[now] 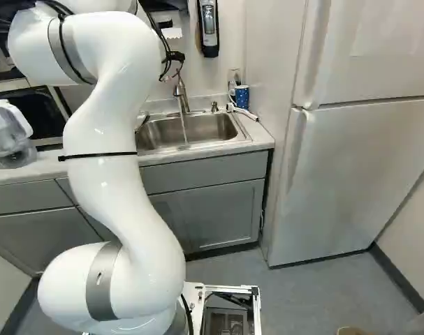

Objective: Rinse the cup and place it in the tray

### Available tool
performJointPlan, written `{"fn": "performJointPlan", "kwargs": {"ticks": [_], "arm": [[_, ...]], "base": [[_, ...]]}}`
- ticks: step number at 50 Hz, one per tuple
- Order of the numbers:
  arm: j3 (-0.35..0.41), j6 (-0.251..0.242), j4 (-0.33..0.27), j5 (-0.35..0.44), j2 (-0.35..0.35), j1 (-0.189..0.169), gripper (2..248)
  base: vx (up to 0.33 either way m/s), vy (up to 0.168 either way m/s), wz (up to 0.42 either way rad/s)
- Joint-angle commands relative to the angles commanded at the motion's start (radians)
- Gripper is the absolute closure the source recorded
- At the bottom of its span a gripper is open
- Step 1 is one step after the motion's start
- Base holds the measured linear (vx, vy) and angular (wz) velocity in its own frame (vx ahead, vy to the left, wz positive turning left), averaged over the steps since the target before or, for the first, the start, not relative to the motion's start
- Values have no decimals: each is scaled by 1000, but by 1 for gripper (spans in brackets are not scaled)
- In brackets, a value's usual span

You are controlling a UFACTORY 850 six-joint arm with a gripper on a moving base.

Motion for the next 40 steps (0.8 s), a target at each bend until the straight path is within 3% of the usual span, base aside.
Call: {"fn": "performJointPlan", "kwargs": {"ticks": [40], "arm": [[0,0,0,0,-19,4,3]], "base": [[0,0,0]]}}
